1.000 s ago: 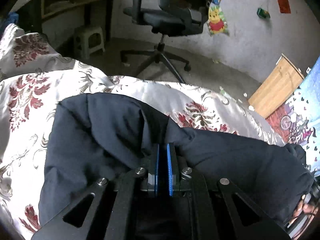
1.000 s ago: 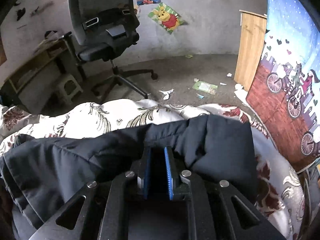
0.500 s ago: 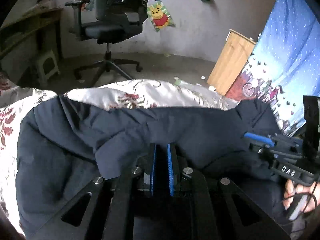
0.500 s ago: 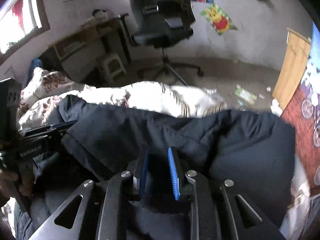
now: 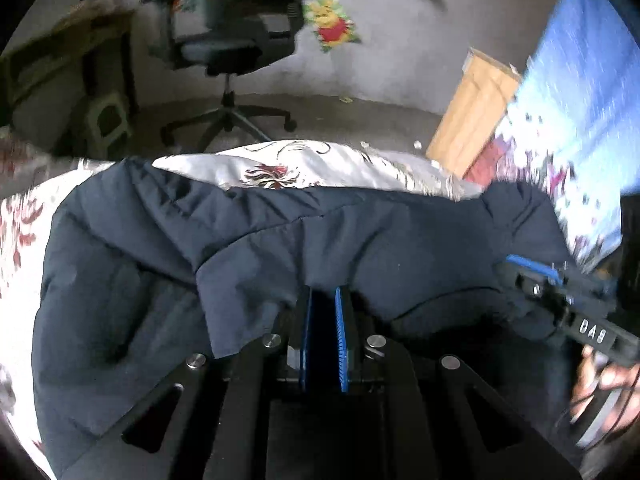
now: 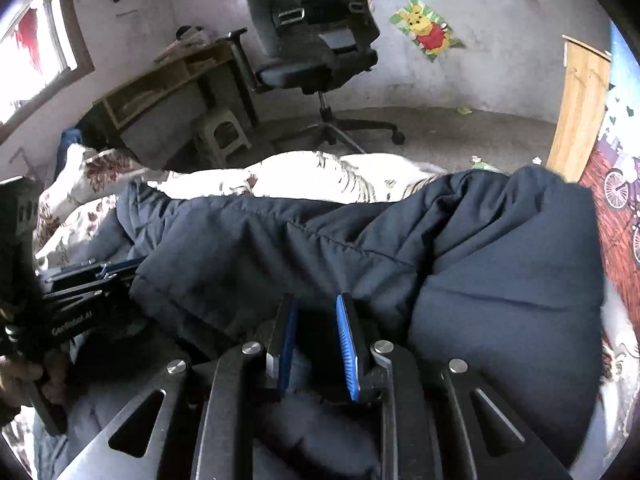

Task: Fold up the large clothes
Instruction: 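Lay the held hem over the jacket body with both tools and release, then open both tools and lift them away from the folded jacket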

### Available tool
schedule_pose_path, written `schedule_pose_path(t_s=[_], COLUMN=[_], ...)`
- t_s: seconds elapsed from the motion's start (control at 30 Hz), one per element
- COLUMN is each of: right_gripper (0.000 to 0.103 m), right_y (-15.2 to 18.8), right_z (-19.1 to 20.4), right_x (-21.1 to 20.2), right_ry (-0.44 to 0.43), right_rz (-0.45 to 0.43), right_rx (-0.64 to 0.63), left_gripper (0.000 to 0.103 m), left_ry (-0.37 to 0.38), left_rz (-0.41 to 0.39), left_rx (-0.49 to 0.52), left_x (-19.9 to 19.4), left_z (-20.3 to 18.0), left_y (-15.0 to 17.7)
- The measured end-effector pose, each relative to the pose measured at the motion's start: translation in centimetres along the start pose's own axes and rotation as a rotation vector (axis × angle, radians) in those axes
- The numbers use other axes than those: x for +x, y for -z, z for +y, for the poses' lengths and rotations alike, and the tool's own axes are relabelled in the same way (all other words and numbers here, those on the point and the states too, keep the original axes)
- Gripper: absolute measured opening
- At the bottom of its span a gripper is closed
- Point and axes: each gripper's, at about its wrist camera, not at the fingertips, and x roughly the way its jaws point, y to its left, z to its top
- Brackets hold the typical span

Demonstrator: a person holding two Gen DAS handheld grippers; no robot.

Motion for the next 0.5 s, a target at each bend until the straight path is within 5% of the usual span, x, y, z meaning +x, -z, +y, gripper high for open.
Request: schedule_pose_path(t_s=[0.1, 0.17, 0.2, 0.27, 0.4, 0.5], right_gripper=[0.020, 0.022, 0.029, 0.062, 0.065, 0.077], right_y=[0.2, 0.3, 0.4, 0.7, 1.5, 2.6], right_z=[-0.3, 0.0, 0.2, 0.8, 2.9, 4.0], right_x=[-2.8, -5.0, -5.9, -8.3, -12.6, -15.8], right_ry=[0.004, 0.016, 0.022, 0.032, 0.058, 0.079], right_rz=[-0.048, -0.080, -0.093, -0.138, -0.187, -0.225], right_rx=[0.061, 0.092, 0.104, 0.120, 0.113, 0.108], left_gripper=[0.011, 0.025, 0.037, 0.048, 0.060, 0.064], left_ry=[-0.019, -0.031, -0.043, -0.039, -0.047, -0.033], left_rz=[-0.023, -0.046, -0.060, -0.091, -0.122, -0.156], left_rx=[-0.048, -0.026, -0.009, 0.012, 0.014, -0.002], left_x=[-2.7, -4.9, -6.1, -8.7, -12.6, -16.1], left_z=[0.0, -0.7, -1.1, -2.0, -3.2, -3.9], left_y=[-0.1, -0.1, 0.0, 0.3, 0.7, 1.4])
